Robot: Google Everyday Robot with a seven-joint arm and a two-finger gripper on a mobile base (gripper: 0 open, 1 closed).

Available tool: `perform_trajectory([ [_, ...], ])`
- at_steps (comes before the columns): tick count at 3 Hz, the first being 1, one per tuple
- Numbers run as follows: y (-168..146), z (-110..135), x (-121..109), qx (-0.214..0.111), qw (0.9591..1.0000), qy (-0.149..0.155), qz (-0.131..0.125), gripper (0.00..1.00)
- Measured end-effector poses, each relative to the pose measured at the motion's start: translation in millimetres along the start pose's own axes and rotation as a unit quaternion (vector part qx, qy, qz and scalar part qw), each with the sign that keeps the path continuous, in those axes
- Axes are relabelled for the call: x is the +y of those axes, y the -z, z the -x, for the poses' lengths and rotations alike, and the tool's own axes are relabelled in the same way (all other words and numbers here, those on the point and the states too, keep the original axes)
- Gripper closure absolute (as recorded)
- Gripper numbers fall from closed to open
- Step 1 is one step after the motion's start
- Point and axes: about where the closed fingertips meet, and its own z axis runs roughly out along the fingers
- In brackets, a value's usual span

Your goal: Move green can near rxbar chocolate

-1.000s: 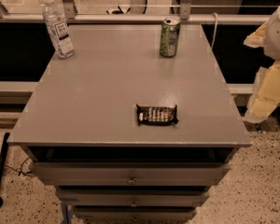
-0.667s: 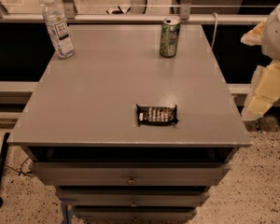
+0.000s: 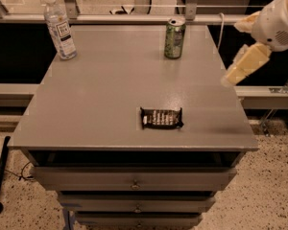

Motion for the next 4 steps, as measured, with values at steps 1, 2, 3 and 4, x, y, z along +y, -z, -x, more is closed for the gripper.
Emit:
perform_trajectory([
  [1, -46.6, 19.3, -46.7, -0.099, 0.9943, -0.040, -0.005, 0.00],
  [2, -96.0, 49.3, -85.6, -0.175, 0.9826, -0.061, -0.007, 0.00],
  [3, -141.6, 68.2, -123.5, -0.222, 0.9715, -0.081, -0.016, 0.00],
  [4, -178.8, 76.7, -155.3, -0.240, 0.9664, -0.088, -0.029, 0.00],
])
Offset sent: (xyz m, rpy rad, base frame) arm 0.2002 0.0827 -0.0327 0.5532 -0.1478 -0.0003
